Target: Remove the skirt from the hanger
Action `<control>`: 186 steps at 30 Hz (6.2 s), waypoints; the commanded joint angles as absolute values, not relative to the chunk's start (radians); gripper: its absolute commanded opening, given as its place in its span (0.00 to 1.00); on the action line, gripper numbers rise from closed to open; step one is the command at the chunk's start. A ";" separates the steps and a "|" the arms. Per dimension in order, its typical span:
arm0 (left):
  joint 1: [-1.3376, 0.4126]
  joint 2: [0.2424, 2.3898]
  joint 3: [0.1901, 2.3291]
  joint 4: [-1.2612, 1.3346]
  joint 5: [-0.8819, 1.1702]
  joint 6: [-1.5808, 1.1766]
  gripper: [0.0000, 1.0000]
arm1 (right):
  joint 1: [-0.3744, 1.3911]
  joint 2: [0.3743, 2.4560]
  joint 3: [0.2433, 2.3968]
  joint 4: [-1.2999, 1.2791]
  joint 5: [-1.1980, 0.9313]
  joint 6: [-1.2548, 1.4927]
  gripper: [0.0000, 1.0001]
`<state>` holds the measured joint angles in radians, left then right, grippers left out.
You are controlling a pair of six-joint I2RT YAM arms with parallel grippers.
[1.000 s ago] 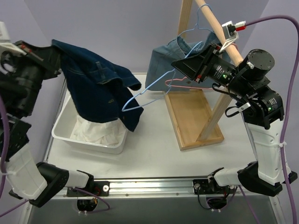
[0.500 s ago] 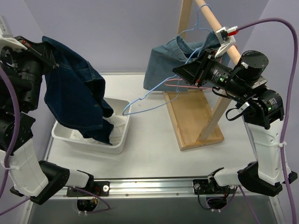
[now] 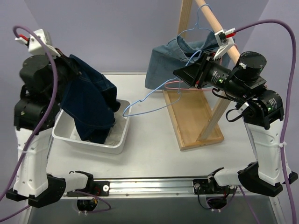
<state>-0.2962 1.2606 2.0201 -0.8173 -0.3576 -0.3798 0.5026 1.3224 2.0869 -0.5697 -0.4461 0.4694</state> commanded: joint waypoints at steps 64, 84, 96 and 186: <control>-0.356 1.086 1.695 -0.561 0.993 -0.433 0.88 | 0.491 1.361 1.934 -0.805 -0.192 0.459 0.00; -0.591 1.238 1.871 -0.913 0.732 -0.198 0.56 | 0.491 1.358 1.967 -0.804 -0.209 0.471 0.00; -0.588 1.327 2.031 -1.062 0.551 -0.130 0.02 | 0.491 1.339 1.996 -0.828 -0.250 0.439 0.56; -0.451 1.675 1.858 -0.017 0.368 -0.078 0.94 | 0.666 0.951 2.036 -0.589 0.126 0.557 0.00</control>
